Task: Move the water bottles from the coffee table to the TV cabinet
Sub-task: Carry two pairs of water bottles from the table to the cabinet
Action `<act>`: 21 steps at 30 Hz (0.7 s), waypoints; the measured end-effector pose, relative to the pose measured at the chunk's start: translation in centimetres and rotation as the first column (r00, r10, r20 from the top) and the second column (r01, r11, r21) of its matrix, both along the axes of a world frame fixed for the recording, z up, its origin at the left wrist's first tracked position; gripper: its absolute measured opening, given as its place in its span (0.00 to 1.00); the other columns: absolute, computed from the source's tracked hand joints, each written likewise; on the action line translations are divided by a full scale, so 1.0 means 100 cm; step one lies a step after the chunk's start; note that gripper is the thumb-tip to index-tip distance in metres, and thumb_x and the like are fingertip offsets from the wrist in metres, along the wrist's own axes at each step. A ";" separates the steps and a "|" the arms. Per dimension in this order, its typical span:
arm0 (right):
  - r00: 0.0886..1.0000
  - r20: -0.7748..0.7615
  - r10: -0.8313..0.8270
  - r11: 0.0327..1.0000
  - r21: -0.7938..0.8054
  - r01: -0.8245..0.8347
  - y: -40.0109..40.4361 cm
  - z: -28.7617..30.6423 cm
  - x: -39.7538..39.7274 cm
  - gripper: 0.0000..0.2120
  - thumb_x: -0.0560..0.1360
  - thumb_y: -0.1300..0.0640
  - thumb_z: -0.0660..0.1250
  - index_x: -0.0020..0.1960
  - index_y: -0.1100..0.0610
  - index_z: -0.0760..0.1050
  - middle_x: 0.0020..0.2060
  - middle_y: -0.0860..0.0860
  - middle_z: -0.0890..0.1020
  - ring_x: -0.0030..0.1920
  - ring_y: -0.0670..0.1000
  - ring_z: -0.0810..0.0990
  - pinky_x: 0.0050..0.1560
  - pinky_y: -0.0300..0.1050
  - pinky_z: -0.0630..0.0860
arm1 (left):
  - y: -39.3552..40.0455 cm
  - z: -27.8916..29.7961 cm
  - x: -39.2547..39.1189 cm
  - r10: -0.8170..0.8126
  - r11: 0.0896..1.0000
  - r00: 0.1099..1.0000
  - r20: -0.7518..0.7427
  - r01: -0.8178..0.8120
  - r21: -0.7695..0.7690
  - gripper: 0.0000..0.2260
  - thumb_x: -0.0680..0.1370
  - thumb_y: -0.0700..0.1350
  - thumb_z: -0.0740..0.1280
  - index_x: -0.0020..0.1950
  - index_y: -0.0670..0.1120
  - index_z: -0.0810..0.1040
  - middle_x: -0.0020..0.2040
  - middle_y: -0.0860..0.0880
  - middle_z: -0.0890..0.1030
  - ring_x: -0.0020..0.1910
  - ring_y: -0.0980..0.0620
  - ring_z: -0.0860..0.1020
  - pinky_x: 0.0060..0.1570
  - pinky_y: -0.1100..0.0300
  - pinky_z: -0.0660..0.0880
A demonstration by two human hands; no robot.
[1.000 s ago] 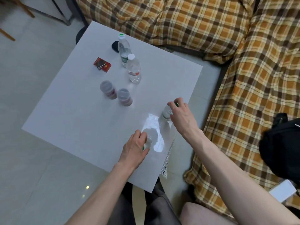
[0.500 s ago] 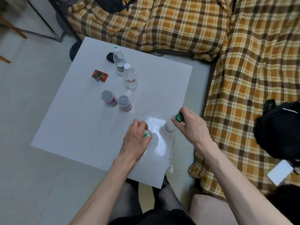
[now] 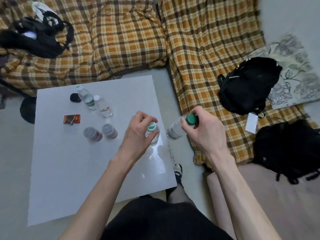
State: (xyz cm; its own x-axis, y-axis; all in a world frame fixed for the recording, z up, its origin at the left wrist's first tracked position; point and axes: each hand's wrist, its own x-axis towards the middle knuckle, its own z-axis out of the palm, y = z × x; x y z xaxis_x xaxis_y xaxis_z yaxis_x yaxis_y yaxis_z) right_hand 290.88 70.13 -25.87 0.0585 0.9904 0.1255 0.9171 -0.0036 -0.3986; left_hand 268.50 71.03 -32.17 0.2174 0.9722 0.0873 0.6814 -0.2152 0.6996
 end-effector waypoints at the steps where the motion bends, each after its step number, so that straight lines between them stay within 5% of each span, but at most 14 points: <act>1: 0.999 -0.009 -0.048 0.999 0.016 0.048 -0.010 0.006 0.002 0.13 0.77 0.45 0.70 0.44 0.53 0.71 0.32 0.46 0.75 0.31 0.48 0.74 0.29 0.43 0.68 | 0.001 0.005 0.004 -0.042 0.999 0.999 0.006 0.042 0.001 0.12 0.76 0.41 0.75 0.59 0.46 0.81 0.52 0.54 0.71 0.51 0.53 0.73 0.51 0.74 0.66; 5: 0.968 -0.022 -0.249 0.967 0.047 0.250 -0.052 0.024 0.016 0.15 0.77 0.44 0.70 0.42 0.53 0.69 0.31 0.47 0.74 0.30 0.49 0.74 0.27 0.42 0.65 | -0.002 0.027 0.026 -0.186 0.983 0.981 0.049 0.186 0.010 0.14 0.76 0.42 0.75 0.60 0.48 0.80 0.51 0.53 0.74 0.50 0.53 0.74 0.50 0.73 0.67; 10: 0.869 -0.063 -0.491 0.865 0.084 0.495 -0.113 0.039 0.045 0.19 0.77 0.41 0.69 0.41 0.53 0.66 0.29 0.46 0.72 0.30 0.51 0.73 0.28 0.47 0.67 | -0.013 0.049 0.073 -0.381 0.924 0.918 0.110 0.380 0.029 0.11 0.74 0.42 0.76 0.51 0.49 0.76 0.47 0.55 0.74 0.47 0.54 0.75 0.46 0.65 0.69; 17: 0.666 -0.070 -0.743 0.654 0.138 0.744 -0.221 0.061 0.087 0.17 0.75 0.42 0.71 0.42 0.54 0.70 0.31 0.47 0.76 0.32 0.52 0.76 0.31 0.48 0.73 | -0.056 0.067 0.157 -0.643 0.763 0.766 0.030 0.636 0.111 0.14 0.74 0.48 0.78 0.48 0.50 0.73 0.44 0.54 0.72 0.44 0.51 0.72 0.40 0.63 0.66; 21: 0.540 -0.108 -0.835 0.520 0.166 0.838 -0.296 0.074 0.104 0.16 0.74 0.44 0.74 0.43 0.52 0.71 0.32 0.46 0.77 0.33 0.51 0.76 0.32 0.44 0.67 | -0.103 0.077 0.201 -0.754 0.649 0.657 -0.010 0.747 0.143 0.15 0.74 0.50 0.78 0.47 0.50 0.72 0.44 0.54 0.73 0.44 0.51 0.71 0.40 0.60 0.67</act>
